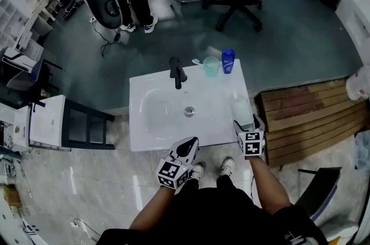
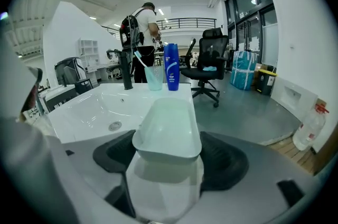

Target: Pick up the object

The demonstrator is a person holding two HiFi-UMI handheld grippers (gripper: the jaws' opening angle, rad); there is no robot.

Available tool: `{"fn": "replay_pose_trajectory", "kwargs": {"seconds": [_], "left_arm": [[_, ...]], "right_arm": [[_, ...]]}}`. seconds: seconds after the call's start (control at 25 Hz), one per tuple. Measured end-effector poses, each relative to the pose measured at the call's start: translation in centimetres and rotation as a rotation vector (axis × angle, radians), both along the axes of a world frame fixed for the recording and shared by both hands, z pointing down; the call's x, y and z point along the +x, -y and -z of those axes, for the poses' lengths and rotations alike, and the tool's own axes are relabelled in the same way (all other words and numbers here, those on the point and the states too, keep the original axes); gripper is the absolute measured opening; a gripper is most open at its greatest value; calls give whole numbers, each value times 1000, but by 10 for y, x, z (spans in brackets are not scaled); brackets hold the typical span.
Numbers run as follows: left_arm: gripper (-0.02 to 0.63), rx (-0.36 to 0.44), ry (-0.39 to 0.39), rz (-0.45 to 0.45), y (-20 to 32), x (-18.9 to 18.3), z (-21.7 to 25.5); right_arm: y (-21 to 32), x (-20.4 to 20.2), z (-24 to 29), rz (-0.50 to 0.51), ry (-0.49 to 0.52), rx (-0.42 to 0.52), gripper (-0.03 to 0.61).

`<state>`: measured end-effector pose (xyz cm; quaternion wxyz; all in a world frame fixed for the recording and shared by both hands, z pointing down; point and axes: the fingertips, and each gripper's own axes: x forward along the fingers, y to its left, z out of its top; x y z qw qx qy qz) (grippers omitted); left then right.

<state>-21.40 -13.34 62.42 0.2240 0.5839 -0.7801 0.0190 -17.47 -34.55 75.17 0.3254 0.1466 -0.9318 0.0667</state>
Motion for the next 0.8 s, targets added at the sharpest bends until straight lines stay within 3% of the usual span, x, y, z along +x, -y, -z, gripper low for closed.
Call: {"fn": "replay_pose_trajectory", "kwargs": {"seconds": [0.8], "left_arm": [[20, 109, 45, -30, 24, -21, 36]], "right_arm": [[-20, -8, 154, 8, 246, 143, 391]]}}
